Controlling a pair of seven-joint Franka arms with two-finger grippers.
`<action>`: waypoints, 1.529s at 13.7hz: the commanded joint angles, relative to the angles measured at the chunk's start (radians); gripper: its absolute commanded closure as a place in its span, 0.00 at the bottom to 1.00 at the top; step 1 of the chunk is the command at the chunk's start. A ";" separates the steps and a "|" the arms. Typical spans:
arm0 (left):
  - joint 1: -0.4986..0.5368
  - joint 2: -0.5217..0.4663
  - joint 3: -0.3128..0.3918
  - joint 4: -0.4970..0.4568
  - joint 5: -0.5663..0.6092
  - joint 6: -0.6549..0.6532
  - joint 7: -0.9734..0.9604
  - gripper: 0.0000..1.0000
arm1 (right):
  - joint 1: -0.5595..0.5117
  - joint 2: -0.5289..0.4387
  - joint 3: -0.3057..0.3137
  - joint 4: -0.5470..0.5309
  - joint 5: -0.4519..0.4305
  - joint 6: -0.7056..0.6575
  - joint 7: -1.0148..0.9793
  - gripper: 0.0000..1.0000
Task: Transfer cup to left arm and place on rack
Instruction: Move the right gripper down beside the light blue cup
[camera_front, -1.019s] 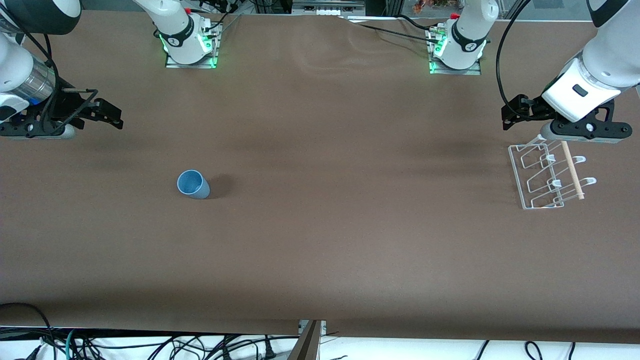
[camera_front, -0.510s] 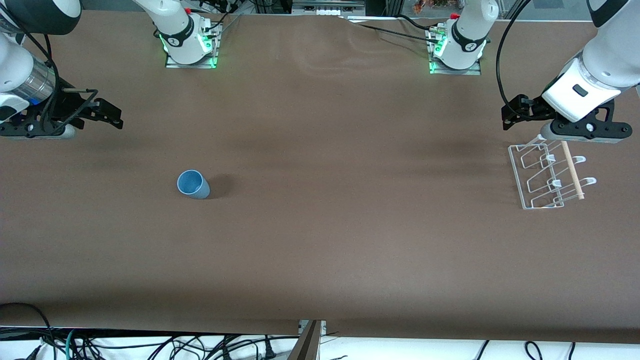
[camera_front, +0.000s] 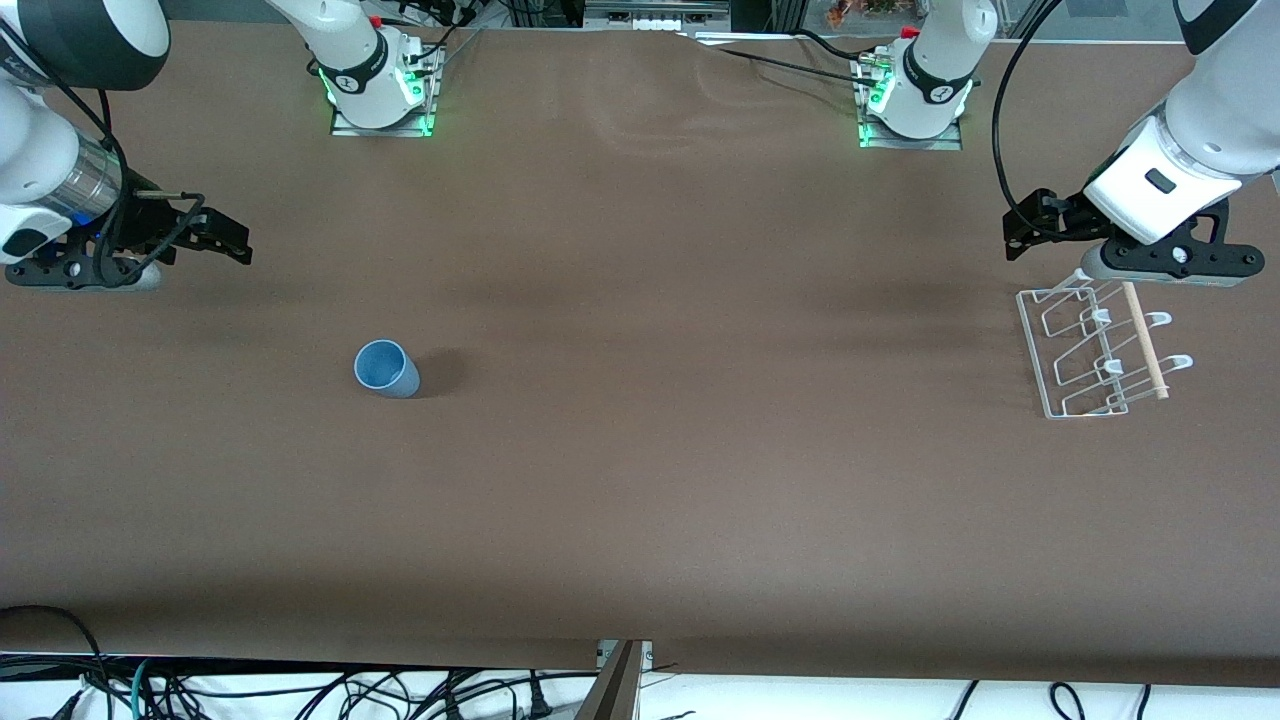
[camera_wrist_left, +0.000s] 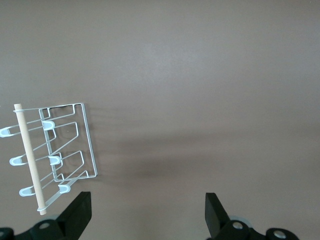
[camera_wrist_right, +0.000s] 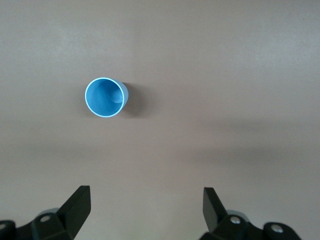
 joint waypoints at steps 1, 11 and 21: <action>0.011 -0.011 -0.007 -0.001 -0.016 -0.013 0.010 0.00 | -0.012 0.038 0.005 0.060 0.000 -0.036 -0.014 0.01; 0.011 -0.011 -0.007 -0.001 -0.014 -0.015 0.010 0.00 | 0.004 0.107 0.016 0.097 -0.003 -0.044 -0.009 0.01; 0.011 -0.012 -0.007 -0.001 -0.014 -0.015 0.008 0.00 | 0.056 0.369 0.017 0.077 -0.012 0.105 -0.018 0.01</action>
